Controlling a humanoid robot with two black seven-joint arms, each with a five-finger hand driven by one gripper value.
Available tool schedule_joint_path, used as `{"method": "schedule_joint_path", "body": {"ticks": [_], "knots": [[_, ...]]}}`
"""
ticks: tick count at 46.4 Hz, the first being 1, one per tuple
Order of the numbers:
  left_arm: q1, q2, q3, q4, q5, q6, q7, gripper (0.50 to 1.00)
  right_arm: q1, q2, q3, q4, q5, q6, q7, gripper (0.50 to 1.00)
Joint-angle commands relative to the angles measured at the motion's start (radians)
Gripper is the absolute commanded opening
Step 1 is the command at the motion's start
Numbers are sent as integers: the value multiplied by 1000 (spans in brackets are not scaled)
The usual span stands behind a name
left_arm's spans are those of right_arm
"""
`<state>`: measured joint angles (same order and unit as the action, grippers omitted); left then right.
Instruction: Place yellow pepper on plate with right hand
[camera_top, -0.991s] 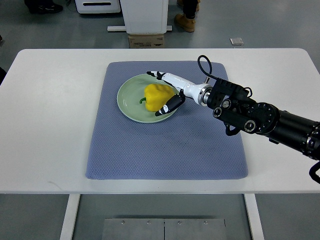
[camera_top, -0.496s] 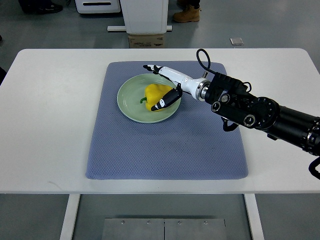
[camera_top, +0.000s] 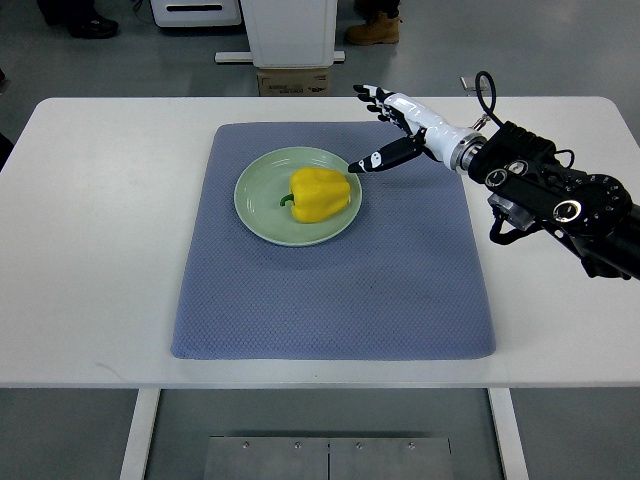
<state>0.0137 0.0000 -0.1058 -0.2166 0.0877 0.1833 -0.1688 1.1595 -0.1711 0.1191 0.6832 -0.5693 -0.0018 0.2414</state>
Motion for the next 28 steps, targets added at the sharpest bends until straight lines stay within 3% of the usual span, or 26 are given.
{"method": "schedule_joint_path", "body": {"ticks": [1,28], "knots": [[0,0,0,0,0,1,0,1000,-26,-14,66,-2,2,0,-14,995],[0,0,0,0,0,1,0,1000,-188,-22,482,-31,0,-12,-105,995]]}}
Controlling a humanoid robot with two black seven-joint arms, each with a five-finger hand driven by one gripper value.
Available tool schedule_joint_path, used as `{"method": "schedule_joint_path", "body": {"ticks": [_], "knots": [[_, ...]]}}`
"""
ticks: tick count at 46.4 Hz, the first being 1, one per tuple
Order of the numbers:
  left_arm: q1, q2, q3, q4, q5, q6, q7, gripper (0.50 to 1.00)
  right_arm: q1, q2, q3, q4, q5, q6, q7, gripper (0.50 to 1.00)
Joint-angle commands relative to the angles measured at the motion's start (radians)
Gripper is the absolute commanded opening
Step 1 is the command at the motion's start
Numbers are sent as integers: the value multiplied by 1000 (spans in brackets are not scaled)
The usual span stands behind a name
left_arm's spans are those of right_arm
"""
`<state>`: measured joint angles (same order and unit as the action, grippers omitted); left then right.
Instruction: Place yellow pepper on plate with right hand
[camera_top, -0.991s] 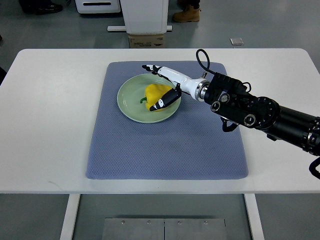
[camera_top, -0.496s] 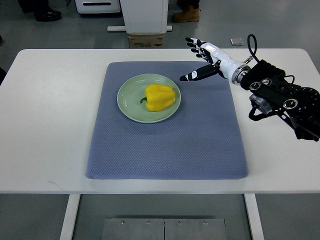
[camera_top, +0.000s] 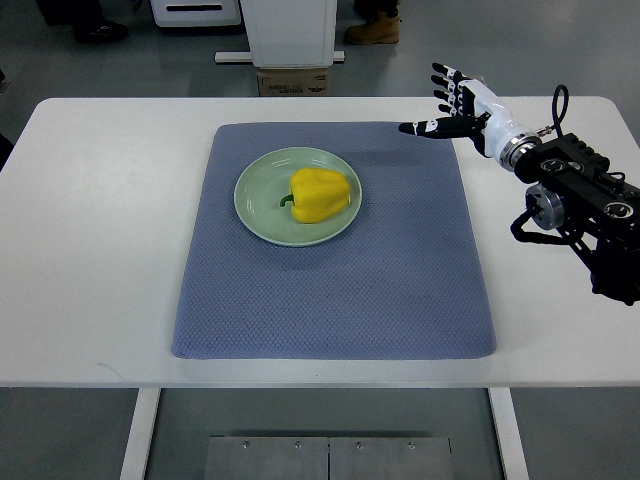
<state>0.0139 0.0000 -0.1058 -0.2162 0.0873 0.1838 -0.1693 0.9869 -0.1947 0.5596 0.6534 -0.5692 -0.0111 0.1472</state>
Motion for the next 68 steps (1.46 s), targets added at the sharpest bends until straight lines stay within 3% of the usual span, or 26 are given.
{"method": "schedule_joint_path", "body": {"ticks": [1,37,68], "knots": [[0,0,0,0,0,-1,1,1000,-20,1,58,-1,0,-3,-15,995],[0,0,0,0,0,-1,1,1000,-143,61,433,-35,0,-6,-64,1000],[0,0,0,0,2,-1,1,1000,-169,86,485,-38,0,-9,-55,1000]]}}
